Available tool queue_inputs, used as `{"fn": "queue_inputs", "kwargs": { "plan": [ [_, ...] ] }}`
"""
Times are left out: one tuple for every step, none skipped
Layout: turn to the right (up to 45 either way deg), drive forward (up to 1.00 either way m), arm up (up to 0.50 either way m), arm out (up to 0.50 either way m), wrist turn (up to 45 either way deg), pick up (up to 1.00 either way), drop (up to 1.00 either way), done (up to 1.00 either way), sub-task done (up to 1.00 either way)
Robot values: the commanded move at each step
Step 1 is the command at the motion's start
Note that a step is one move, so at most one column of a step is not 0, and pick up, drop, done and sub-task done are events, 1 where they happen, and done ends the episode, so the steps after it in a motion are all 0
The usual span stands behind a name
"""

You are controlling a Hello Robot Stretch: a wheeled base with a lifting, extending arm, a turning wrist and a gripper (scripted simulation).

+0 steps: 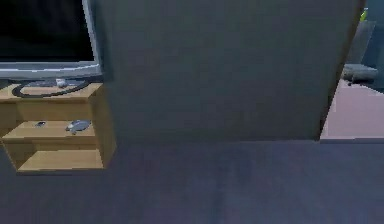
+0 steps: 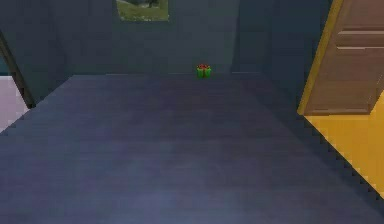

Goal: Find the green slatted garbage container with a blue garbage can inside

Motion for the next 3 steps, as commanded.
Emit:
{"fn": "queue_inputs", "kwargs": {
  "plan": [
    [0.0, 0.1, 0.0, 0.0, 0.0, 0.0, 0.0, 0.0, 0.0],
    [45.0, 0.0, 0.0, 0.0, 0.0, 0.0, 0.0, 0.0, 0.0],
    [36.0, 0.0, 0.0, 0.0, 0.0, 0.0, 0.0, 0.0, 0.0]
  ]
}}
